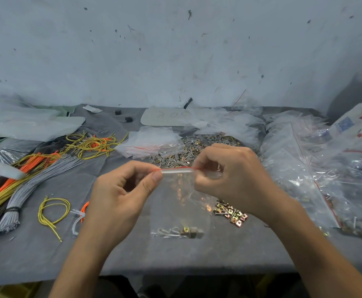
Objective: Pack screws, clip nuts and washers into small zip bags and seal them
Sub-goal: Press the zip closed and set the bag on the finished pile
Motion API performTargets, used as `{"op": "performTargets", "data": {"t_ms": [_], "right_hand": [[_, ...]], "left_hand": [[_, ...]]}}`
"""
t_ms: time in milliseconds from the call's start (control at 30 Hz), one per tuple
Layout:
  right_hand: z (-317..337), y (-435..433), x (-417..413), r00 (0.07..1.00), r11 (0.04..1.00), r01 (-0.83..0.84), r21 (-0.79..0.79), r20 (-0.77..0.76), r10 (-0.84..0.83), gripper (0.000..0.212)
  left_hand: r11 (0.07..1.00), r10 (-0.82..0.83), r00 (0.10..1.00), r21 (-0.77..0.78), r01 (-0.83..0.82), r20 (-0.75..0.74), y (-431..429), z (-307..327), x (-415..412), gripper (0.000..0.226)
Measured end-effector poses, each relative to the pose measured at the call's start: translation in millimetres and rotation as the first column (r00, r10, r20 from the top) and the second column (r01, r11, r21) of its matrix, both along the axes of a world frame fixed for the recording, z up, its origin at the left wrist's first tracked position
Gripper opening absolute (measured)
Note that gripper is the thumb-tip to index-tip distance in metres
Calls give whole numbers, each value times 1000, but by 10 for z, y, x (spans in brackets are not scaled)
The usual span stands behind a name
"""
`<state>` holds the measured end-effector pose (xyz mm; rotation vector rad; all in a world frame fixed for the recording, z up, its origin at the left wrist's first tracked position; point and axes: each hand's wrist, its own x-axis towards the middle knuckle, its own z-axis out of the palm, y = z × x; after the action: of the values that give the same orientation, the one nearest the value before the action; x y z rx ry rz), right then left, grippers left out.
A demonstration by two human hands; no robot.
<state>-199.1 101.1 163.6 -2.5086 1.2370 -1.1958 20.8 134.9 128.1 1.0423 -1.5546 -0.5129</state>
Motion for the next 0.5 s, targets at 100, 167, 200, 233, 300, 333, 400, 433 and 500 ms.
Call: {"op": "performTargets", "data": {"t_ms": [100,167,200,233,300,333,400,433,500], "right_hand": [[-45,-3,-129,1000,999,4,37,19,-4,10],[-89,0,-215,999,998,5,61,43,-7,9],[-115,0,-255,999,997,11,79,41,-14,10],[-145,-4,-287,999,995,21,93,29,-24,10],[-206,-12,-328,999,994,45,95,14,-46,10],[-234,-15,-351,998,994,55,90,19,-57,9],[-285,-17,-402,996,994,72,85,45,-76,9],[-306,-17,-424,994,993,78,89,63,-84,9],[-357,-6,-456,991,990,82,118,94,-94,8]], "left_hand": [[1000,13,1000,-16,-13,28,-20,-27,36,5],[1000,18,999,-17,-17,40,-33,-47,47,6],[1000,16,999,-13,-15,46,-40,-60,46,9],[1000,14,998,-7,-14,54,-47,-75,40,9],[1000,19,998,-1,-19,61,-62,-107,19,5],[1000,25,998,3,-26,62,-66,-119,0,6],[999,39,997,6,-39,72,-72,-137,-40,7],[999,43,996,5,-43,75,-76,-138,-64,7],[999,41,997,8,-41,61,-86,-132,-112,7]]}}
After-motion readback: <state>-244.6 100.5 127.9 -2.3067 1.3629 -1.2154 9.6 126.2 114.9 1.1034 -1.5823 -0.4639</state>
